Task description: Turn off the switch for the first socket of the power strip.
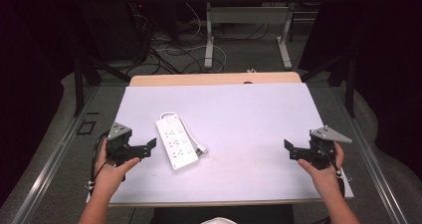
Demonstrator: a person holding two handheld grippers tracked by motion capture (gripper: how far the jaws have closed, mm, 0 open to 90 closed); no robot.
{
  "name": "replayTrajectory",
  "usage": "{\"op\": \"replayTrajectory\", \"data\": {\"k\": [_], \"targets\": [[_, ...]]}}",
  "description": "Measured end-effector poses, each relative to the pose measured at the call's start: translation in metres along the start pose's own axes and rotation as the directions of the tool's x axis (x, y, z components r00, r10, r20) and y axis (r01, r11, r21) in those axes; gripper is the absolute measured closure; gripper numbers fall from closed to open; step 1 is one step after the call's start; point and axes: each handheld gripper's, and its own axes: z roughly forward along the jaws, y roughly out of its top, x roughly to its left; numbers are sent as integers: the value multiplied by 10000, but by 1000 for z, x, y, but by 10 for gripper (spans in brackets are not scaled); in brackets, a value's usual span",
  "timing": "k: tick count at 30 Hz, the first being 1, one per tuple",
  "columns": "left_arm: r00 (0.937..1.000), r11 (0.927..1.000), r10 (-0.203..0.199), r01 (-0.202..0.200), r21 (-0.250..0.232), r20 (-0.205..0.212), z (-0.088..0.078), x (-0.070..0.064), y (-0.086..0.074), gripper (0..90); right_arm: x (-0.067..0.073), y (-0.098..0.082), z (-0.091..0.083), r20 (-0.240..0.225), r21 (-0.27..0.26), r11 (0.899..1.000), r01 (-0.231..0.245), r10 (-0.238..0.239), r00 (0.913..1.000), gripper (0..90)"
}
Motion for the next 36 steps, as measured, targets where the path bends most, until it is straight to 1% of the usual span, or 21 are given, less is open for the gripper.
{"op": "replayTrajectory", "data": {"k": [1, 2, 3, 6, 7, 8, 9, 11, 12, 16, 17, 19, 22, 26, 27, 28, 29, 30, 32, 33, 36], "targets": [[10000, 10000, 52, -51, -66, 42, 0, -2, 1, 30, 0, 0, 1, -6, 39, 10000, -58, 58, 10000, 8], [9999, 9999, 99, -99, -70, 85, 0, -4, 1, 36, 0, -1, 1, 3, 113, 9999, 14, -14, 10000, 8], [9999, 9999, 71, -69, -142, 111, 1, -6, 2, 42, 0, -1, 2, 57, 61, 10000, -9, 9, 10000, 8], [9995, 9995, 262, -259, -195, 159, 1, -11, 2, 70, 1, -1, 2, 19, 65, 9999, -77, 77, 10000, 8], [9996, 9996, 185, -180, -219, 215, 1, -13, 2, 77, 2, -1, 3, -83, 83, 10000, 46, -45, 10000, 8], [9994, 9993, 286, -281, -235, 216, 1, -15, 2, 77, 2, -1, 3, -83, 83, 10000, 46, -45, 10000, 8], [9991, 9992, 347, -342, -212, 242, 1, -16, 3, 101, 4, -2, 4, -116, 54, 10000, 24, -23, 9999, 10], [9988, 9990, 399, -393, -227, 275, 1, -19, 3, 114, 4, -2, 4, -134, 48, 9999, 101, -100, 9999, 11], [9984, 9986, 477, -471, -227, 290, 1, -20, 3, 143, 4, -2, 5, -141, 124, 9998, 125, -123, 9998, 13], [9978, 9984, 545, -540, -145, 367, 3, -23, 3, 163, 3, -3, 6, -132, 139, 9999, 102, -100, 9999, 16], [9975, 9980, 620, -615, -149, 349, 3, -24, 3, 168, 3, -3, 7, -116, 134, 9999, 103, -101, 9999, 17], [9964, 9969, 787, -784, -112, 304, 4, -26, 2, 237, 2, -4, 8, -140, 118, 9999, 35, -33, 9999, 17], [9942, 9944, 1054, -1053, -59, 226, 4, -29, 2, 285, 2, -4, 8, -152, 164, 9998, 74, -72, 9999, 19], [9946, 9948, 1014, -1015, 4, 216, 4, -31, 2, 311, 3, -4, 9, -150, 203, 9998, 27, -24, 9999, 21], [9944, 9947, 1023, -1025, 50, 250, 4, -31, 2, 334, 2, -5, 9, -188, 222, 9997, 70, -66, 9998, 21], [9941, 9944, 1043, -1046, 118, 288, 5, -31, 3, 337, 2, -5, 10, -120, 154, 9999, 70, -68, 9999, 21], [9948, 9950, 985, -988, 114, 276, 5, -32, 4, 337, 1, -5, 9, -182, 208, 9998, 50, -46, 9998, 22], [9940, 9943, 1045, -1051, 172, 309, 6, -31, 5, 337, 1, -5, 9, -182, 208, 9998, 50, -46, 9998, 22], [9941, 9941, 1055, -1060, 222, 252, 7, -32, 8, 337, 1, -5, 9, -162, 235, 9997, 33, -29, 9999, 22], [9937, 9937, 1081, -1089, 259, 299, 7, -33, 10, 337, 2, -5, 10, -148, 258, 9997, -50, 54, 9999, 22], [9935, 9941, 1042, -1055, 258, 467, 10, -35, 13, 341, 2, -5, 11, -140, 201, 9998, -14, 17, 9999, 24]]}}
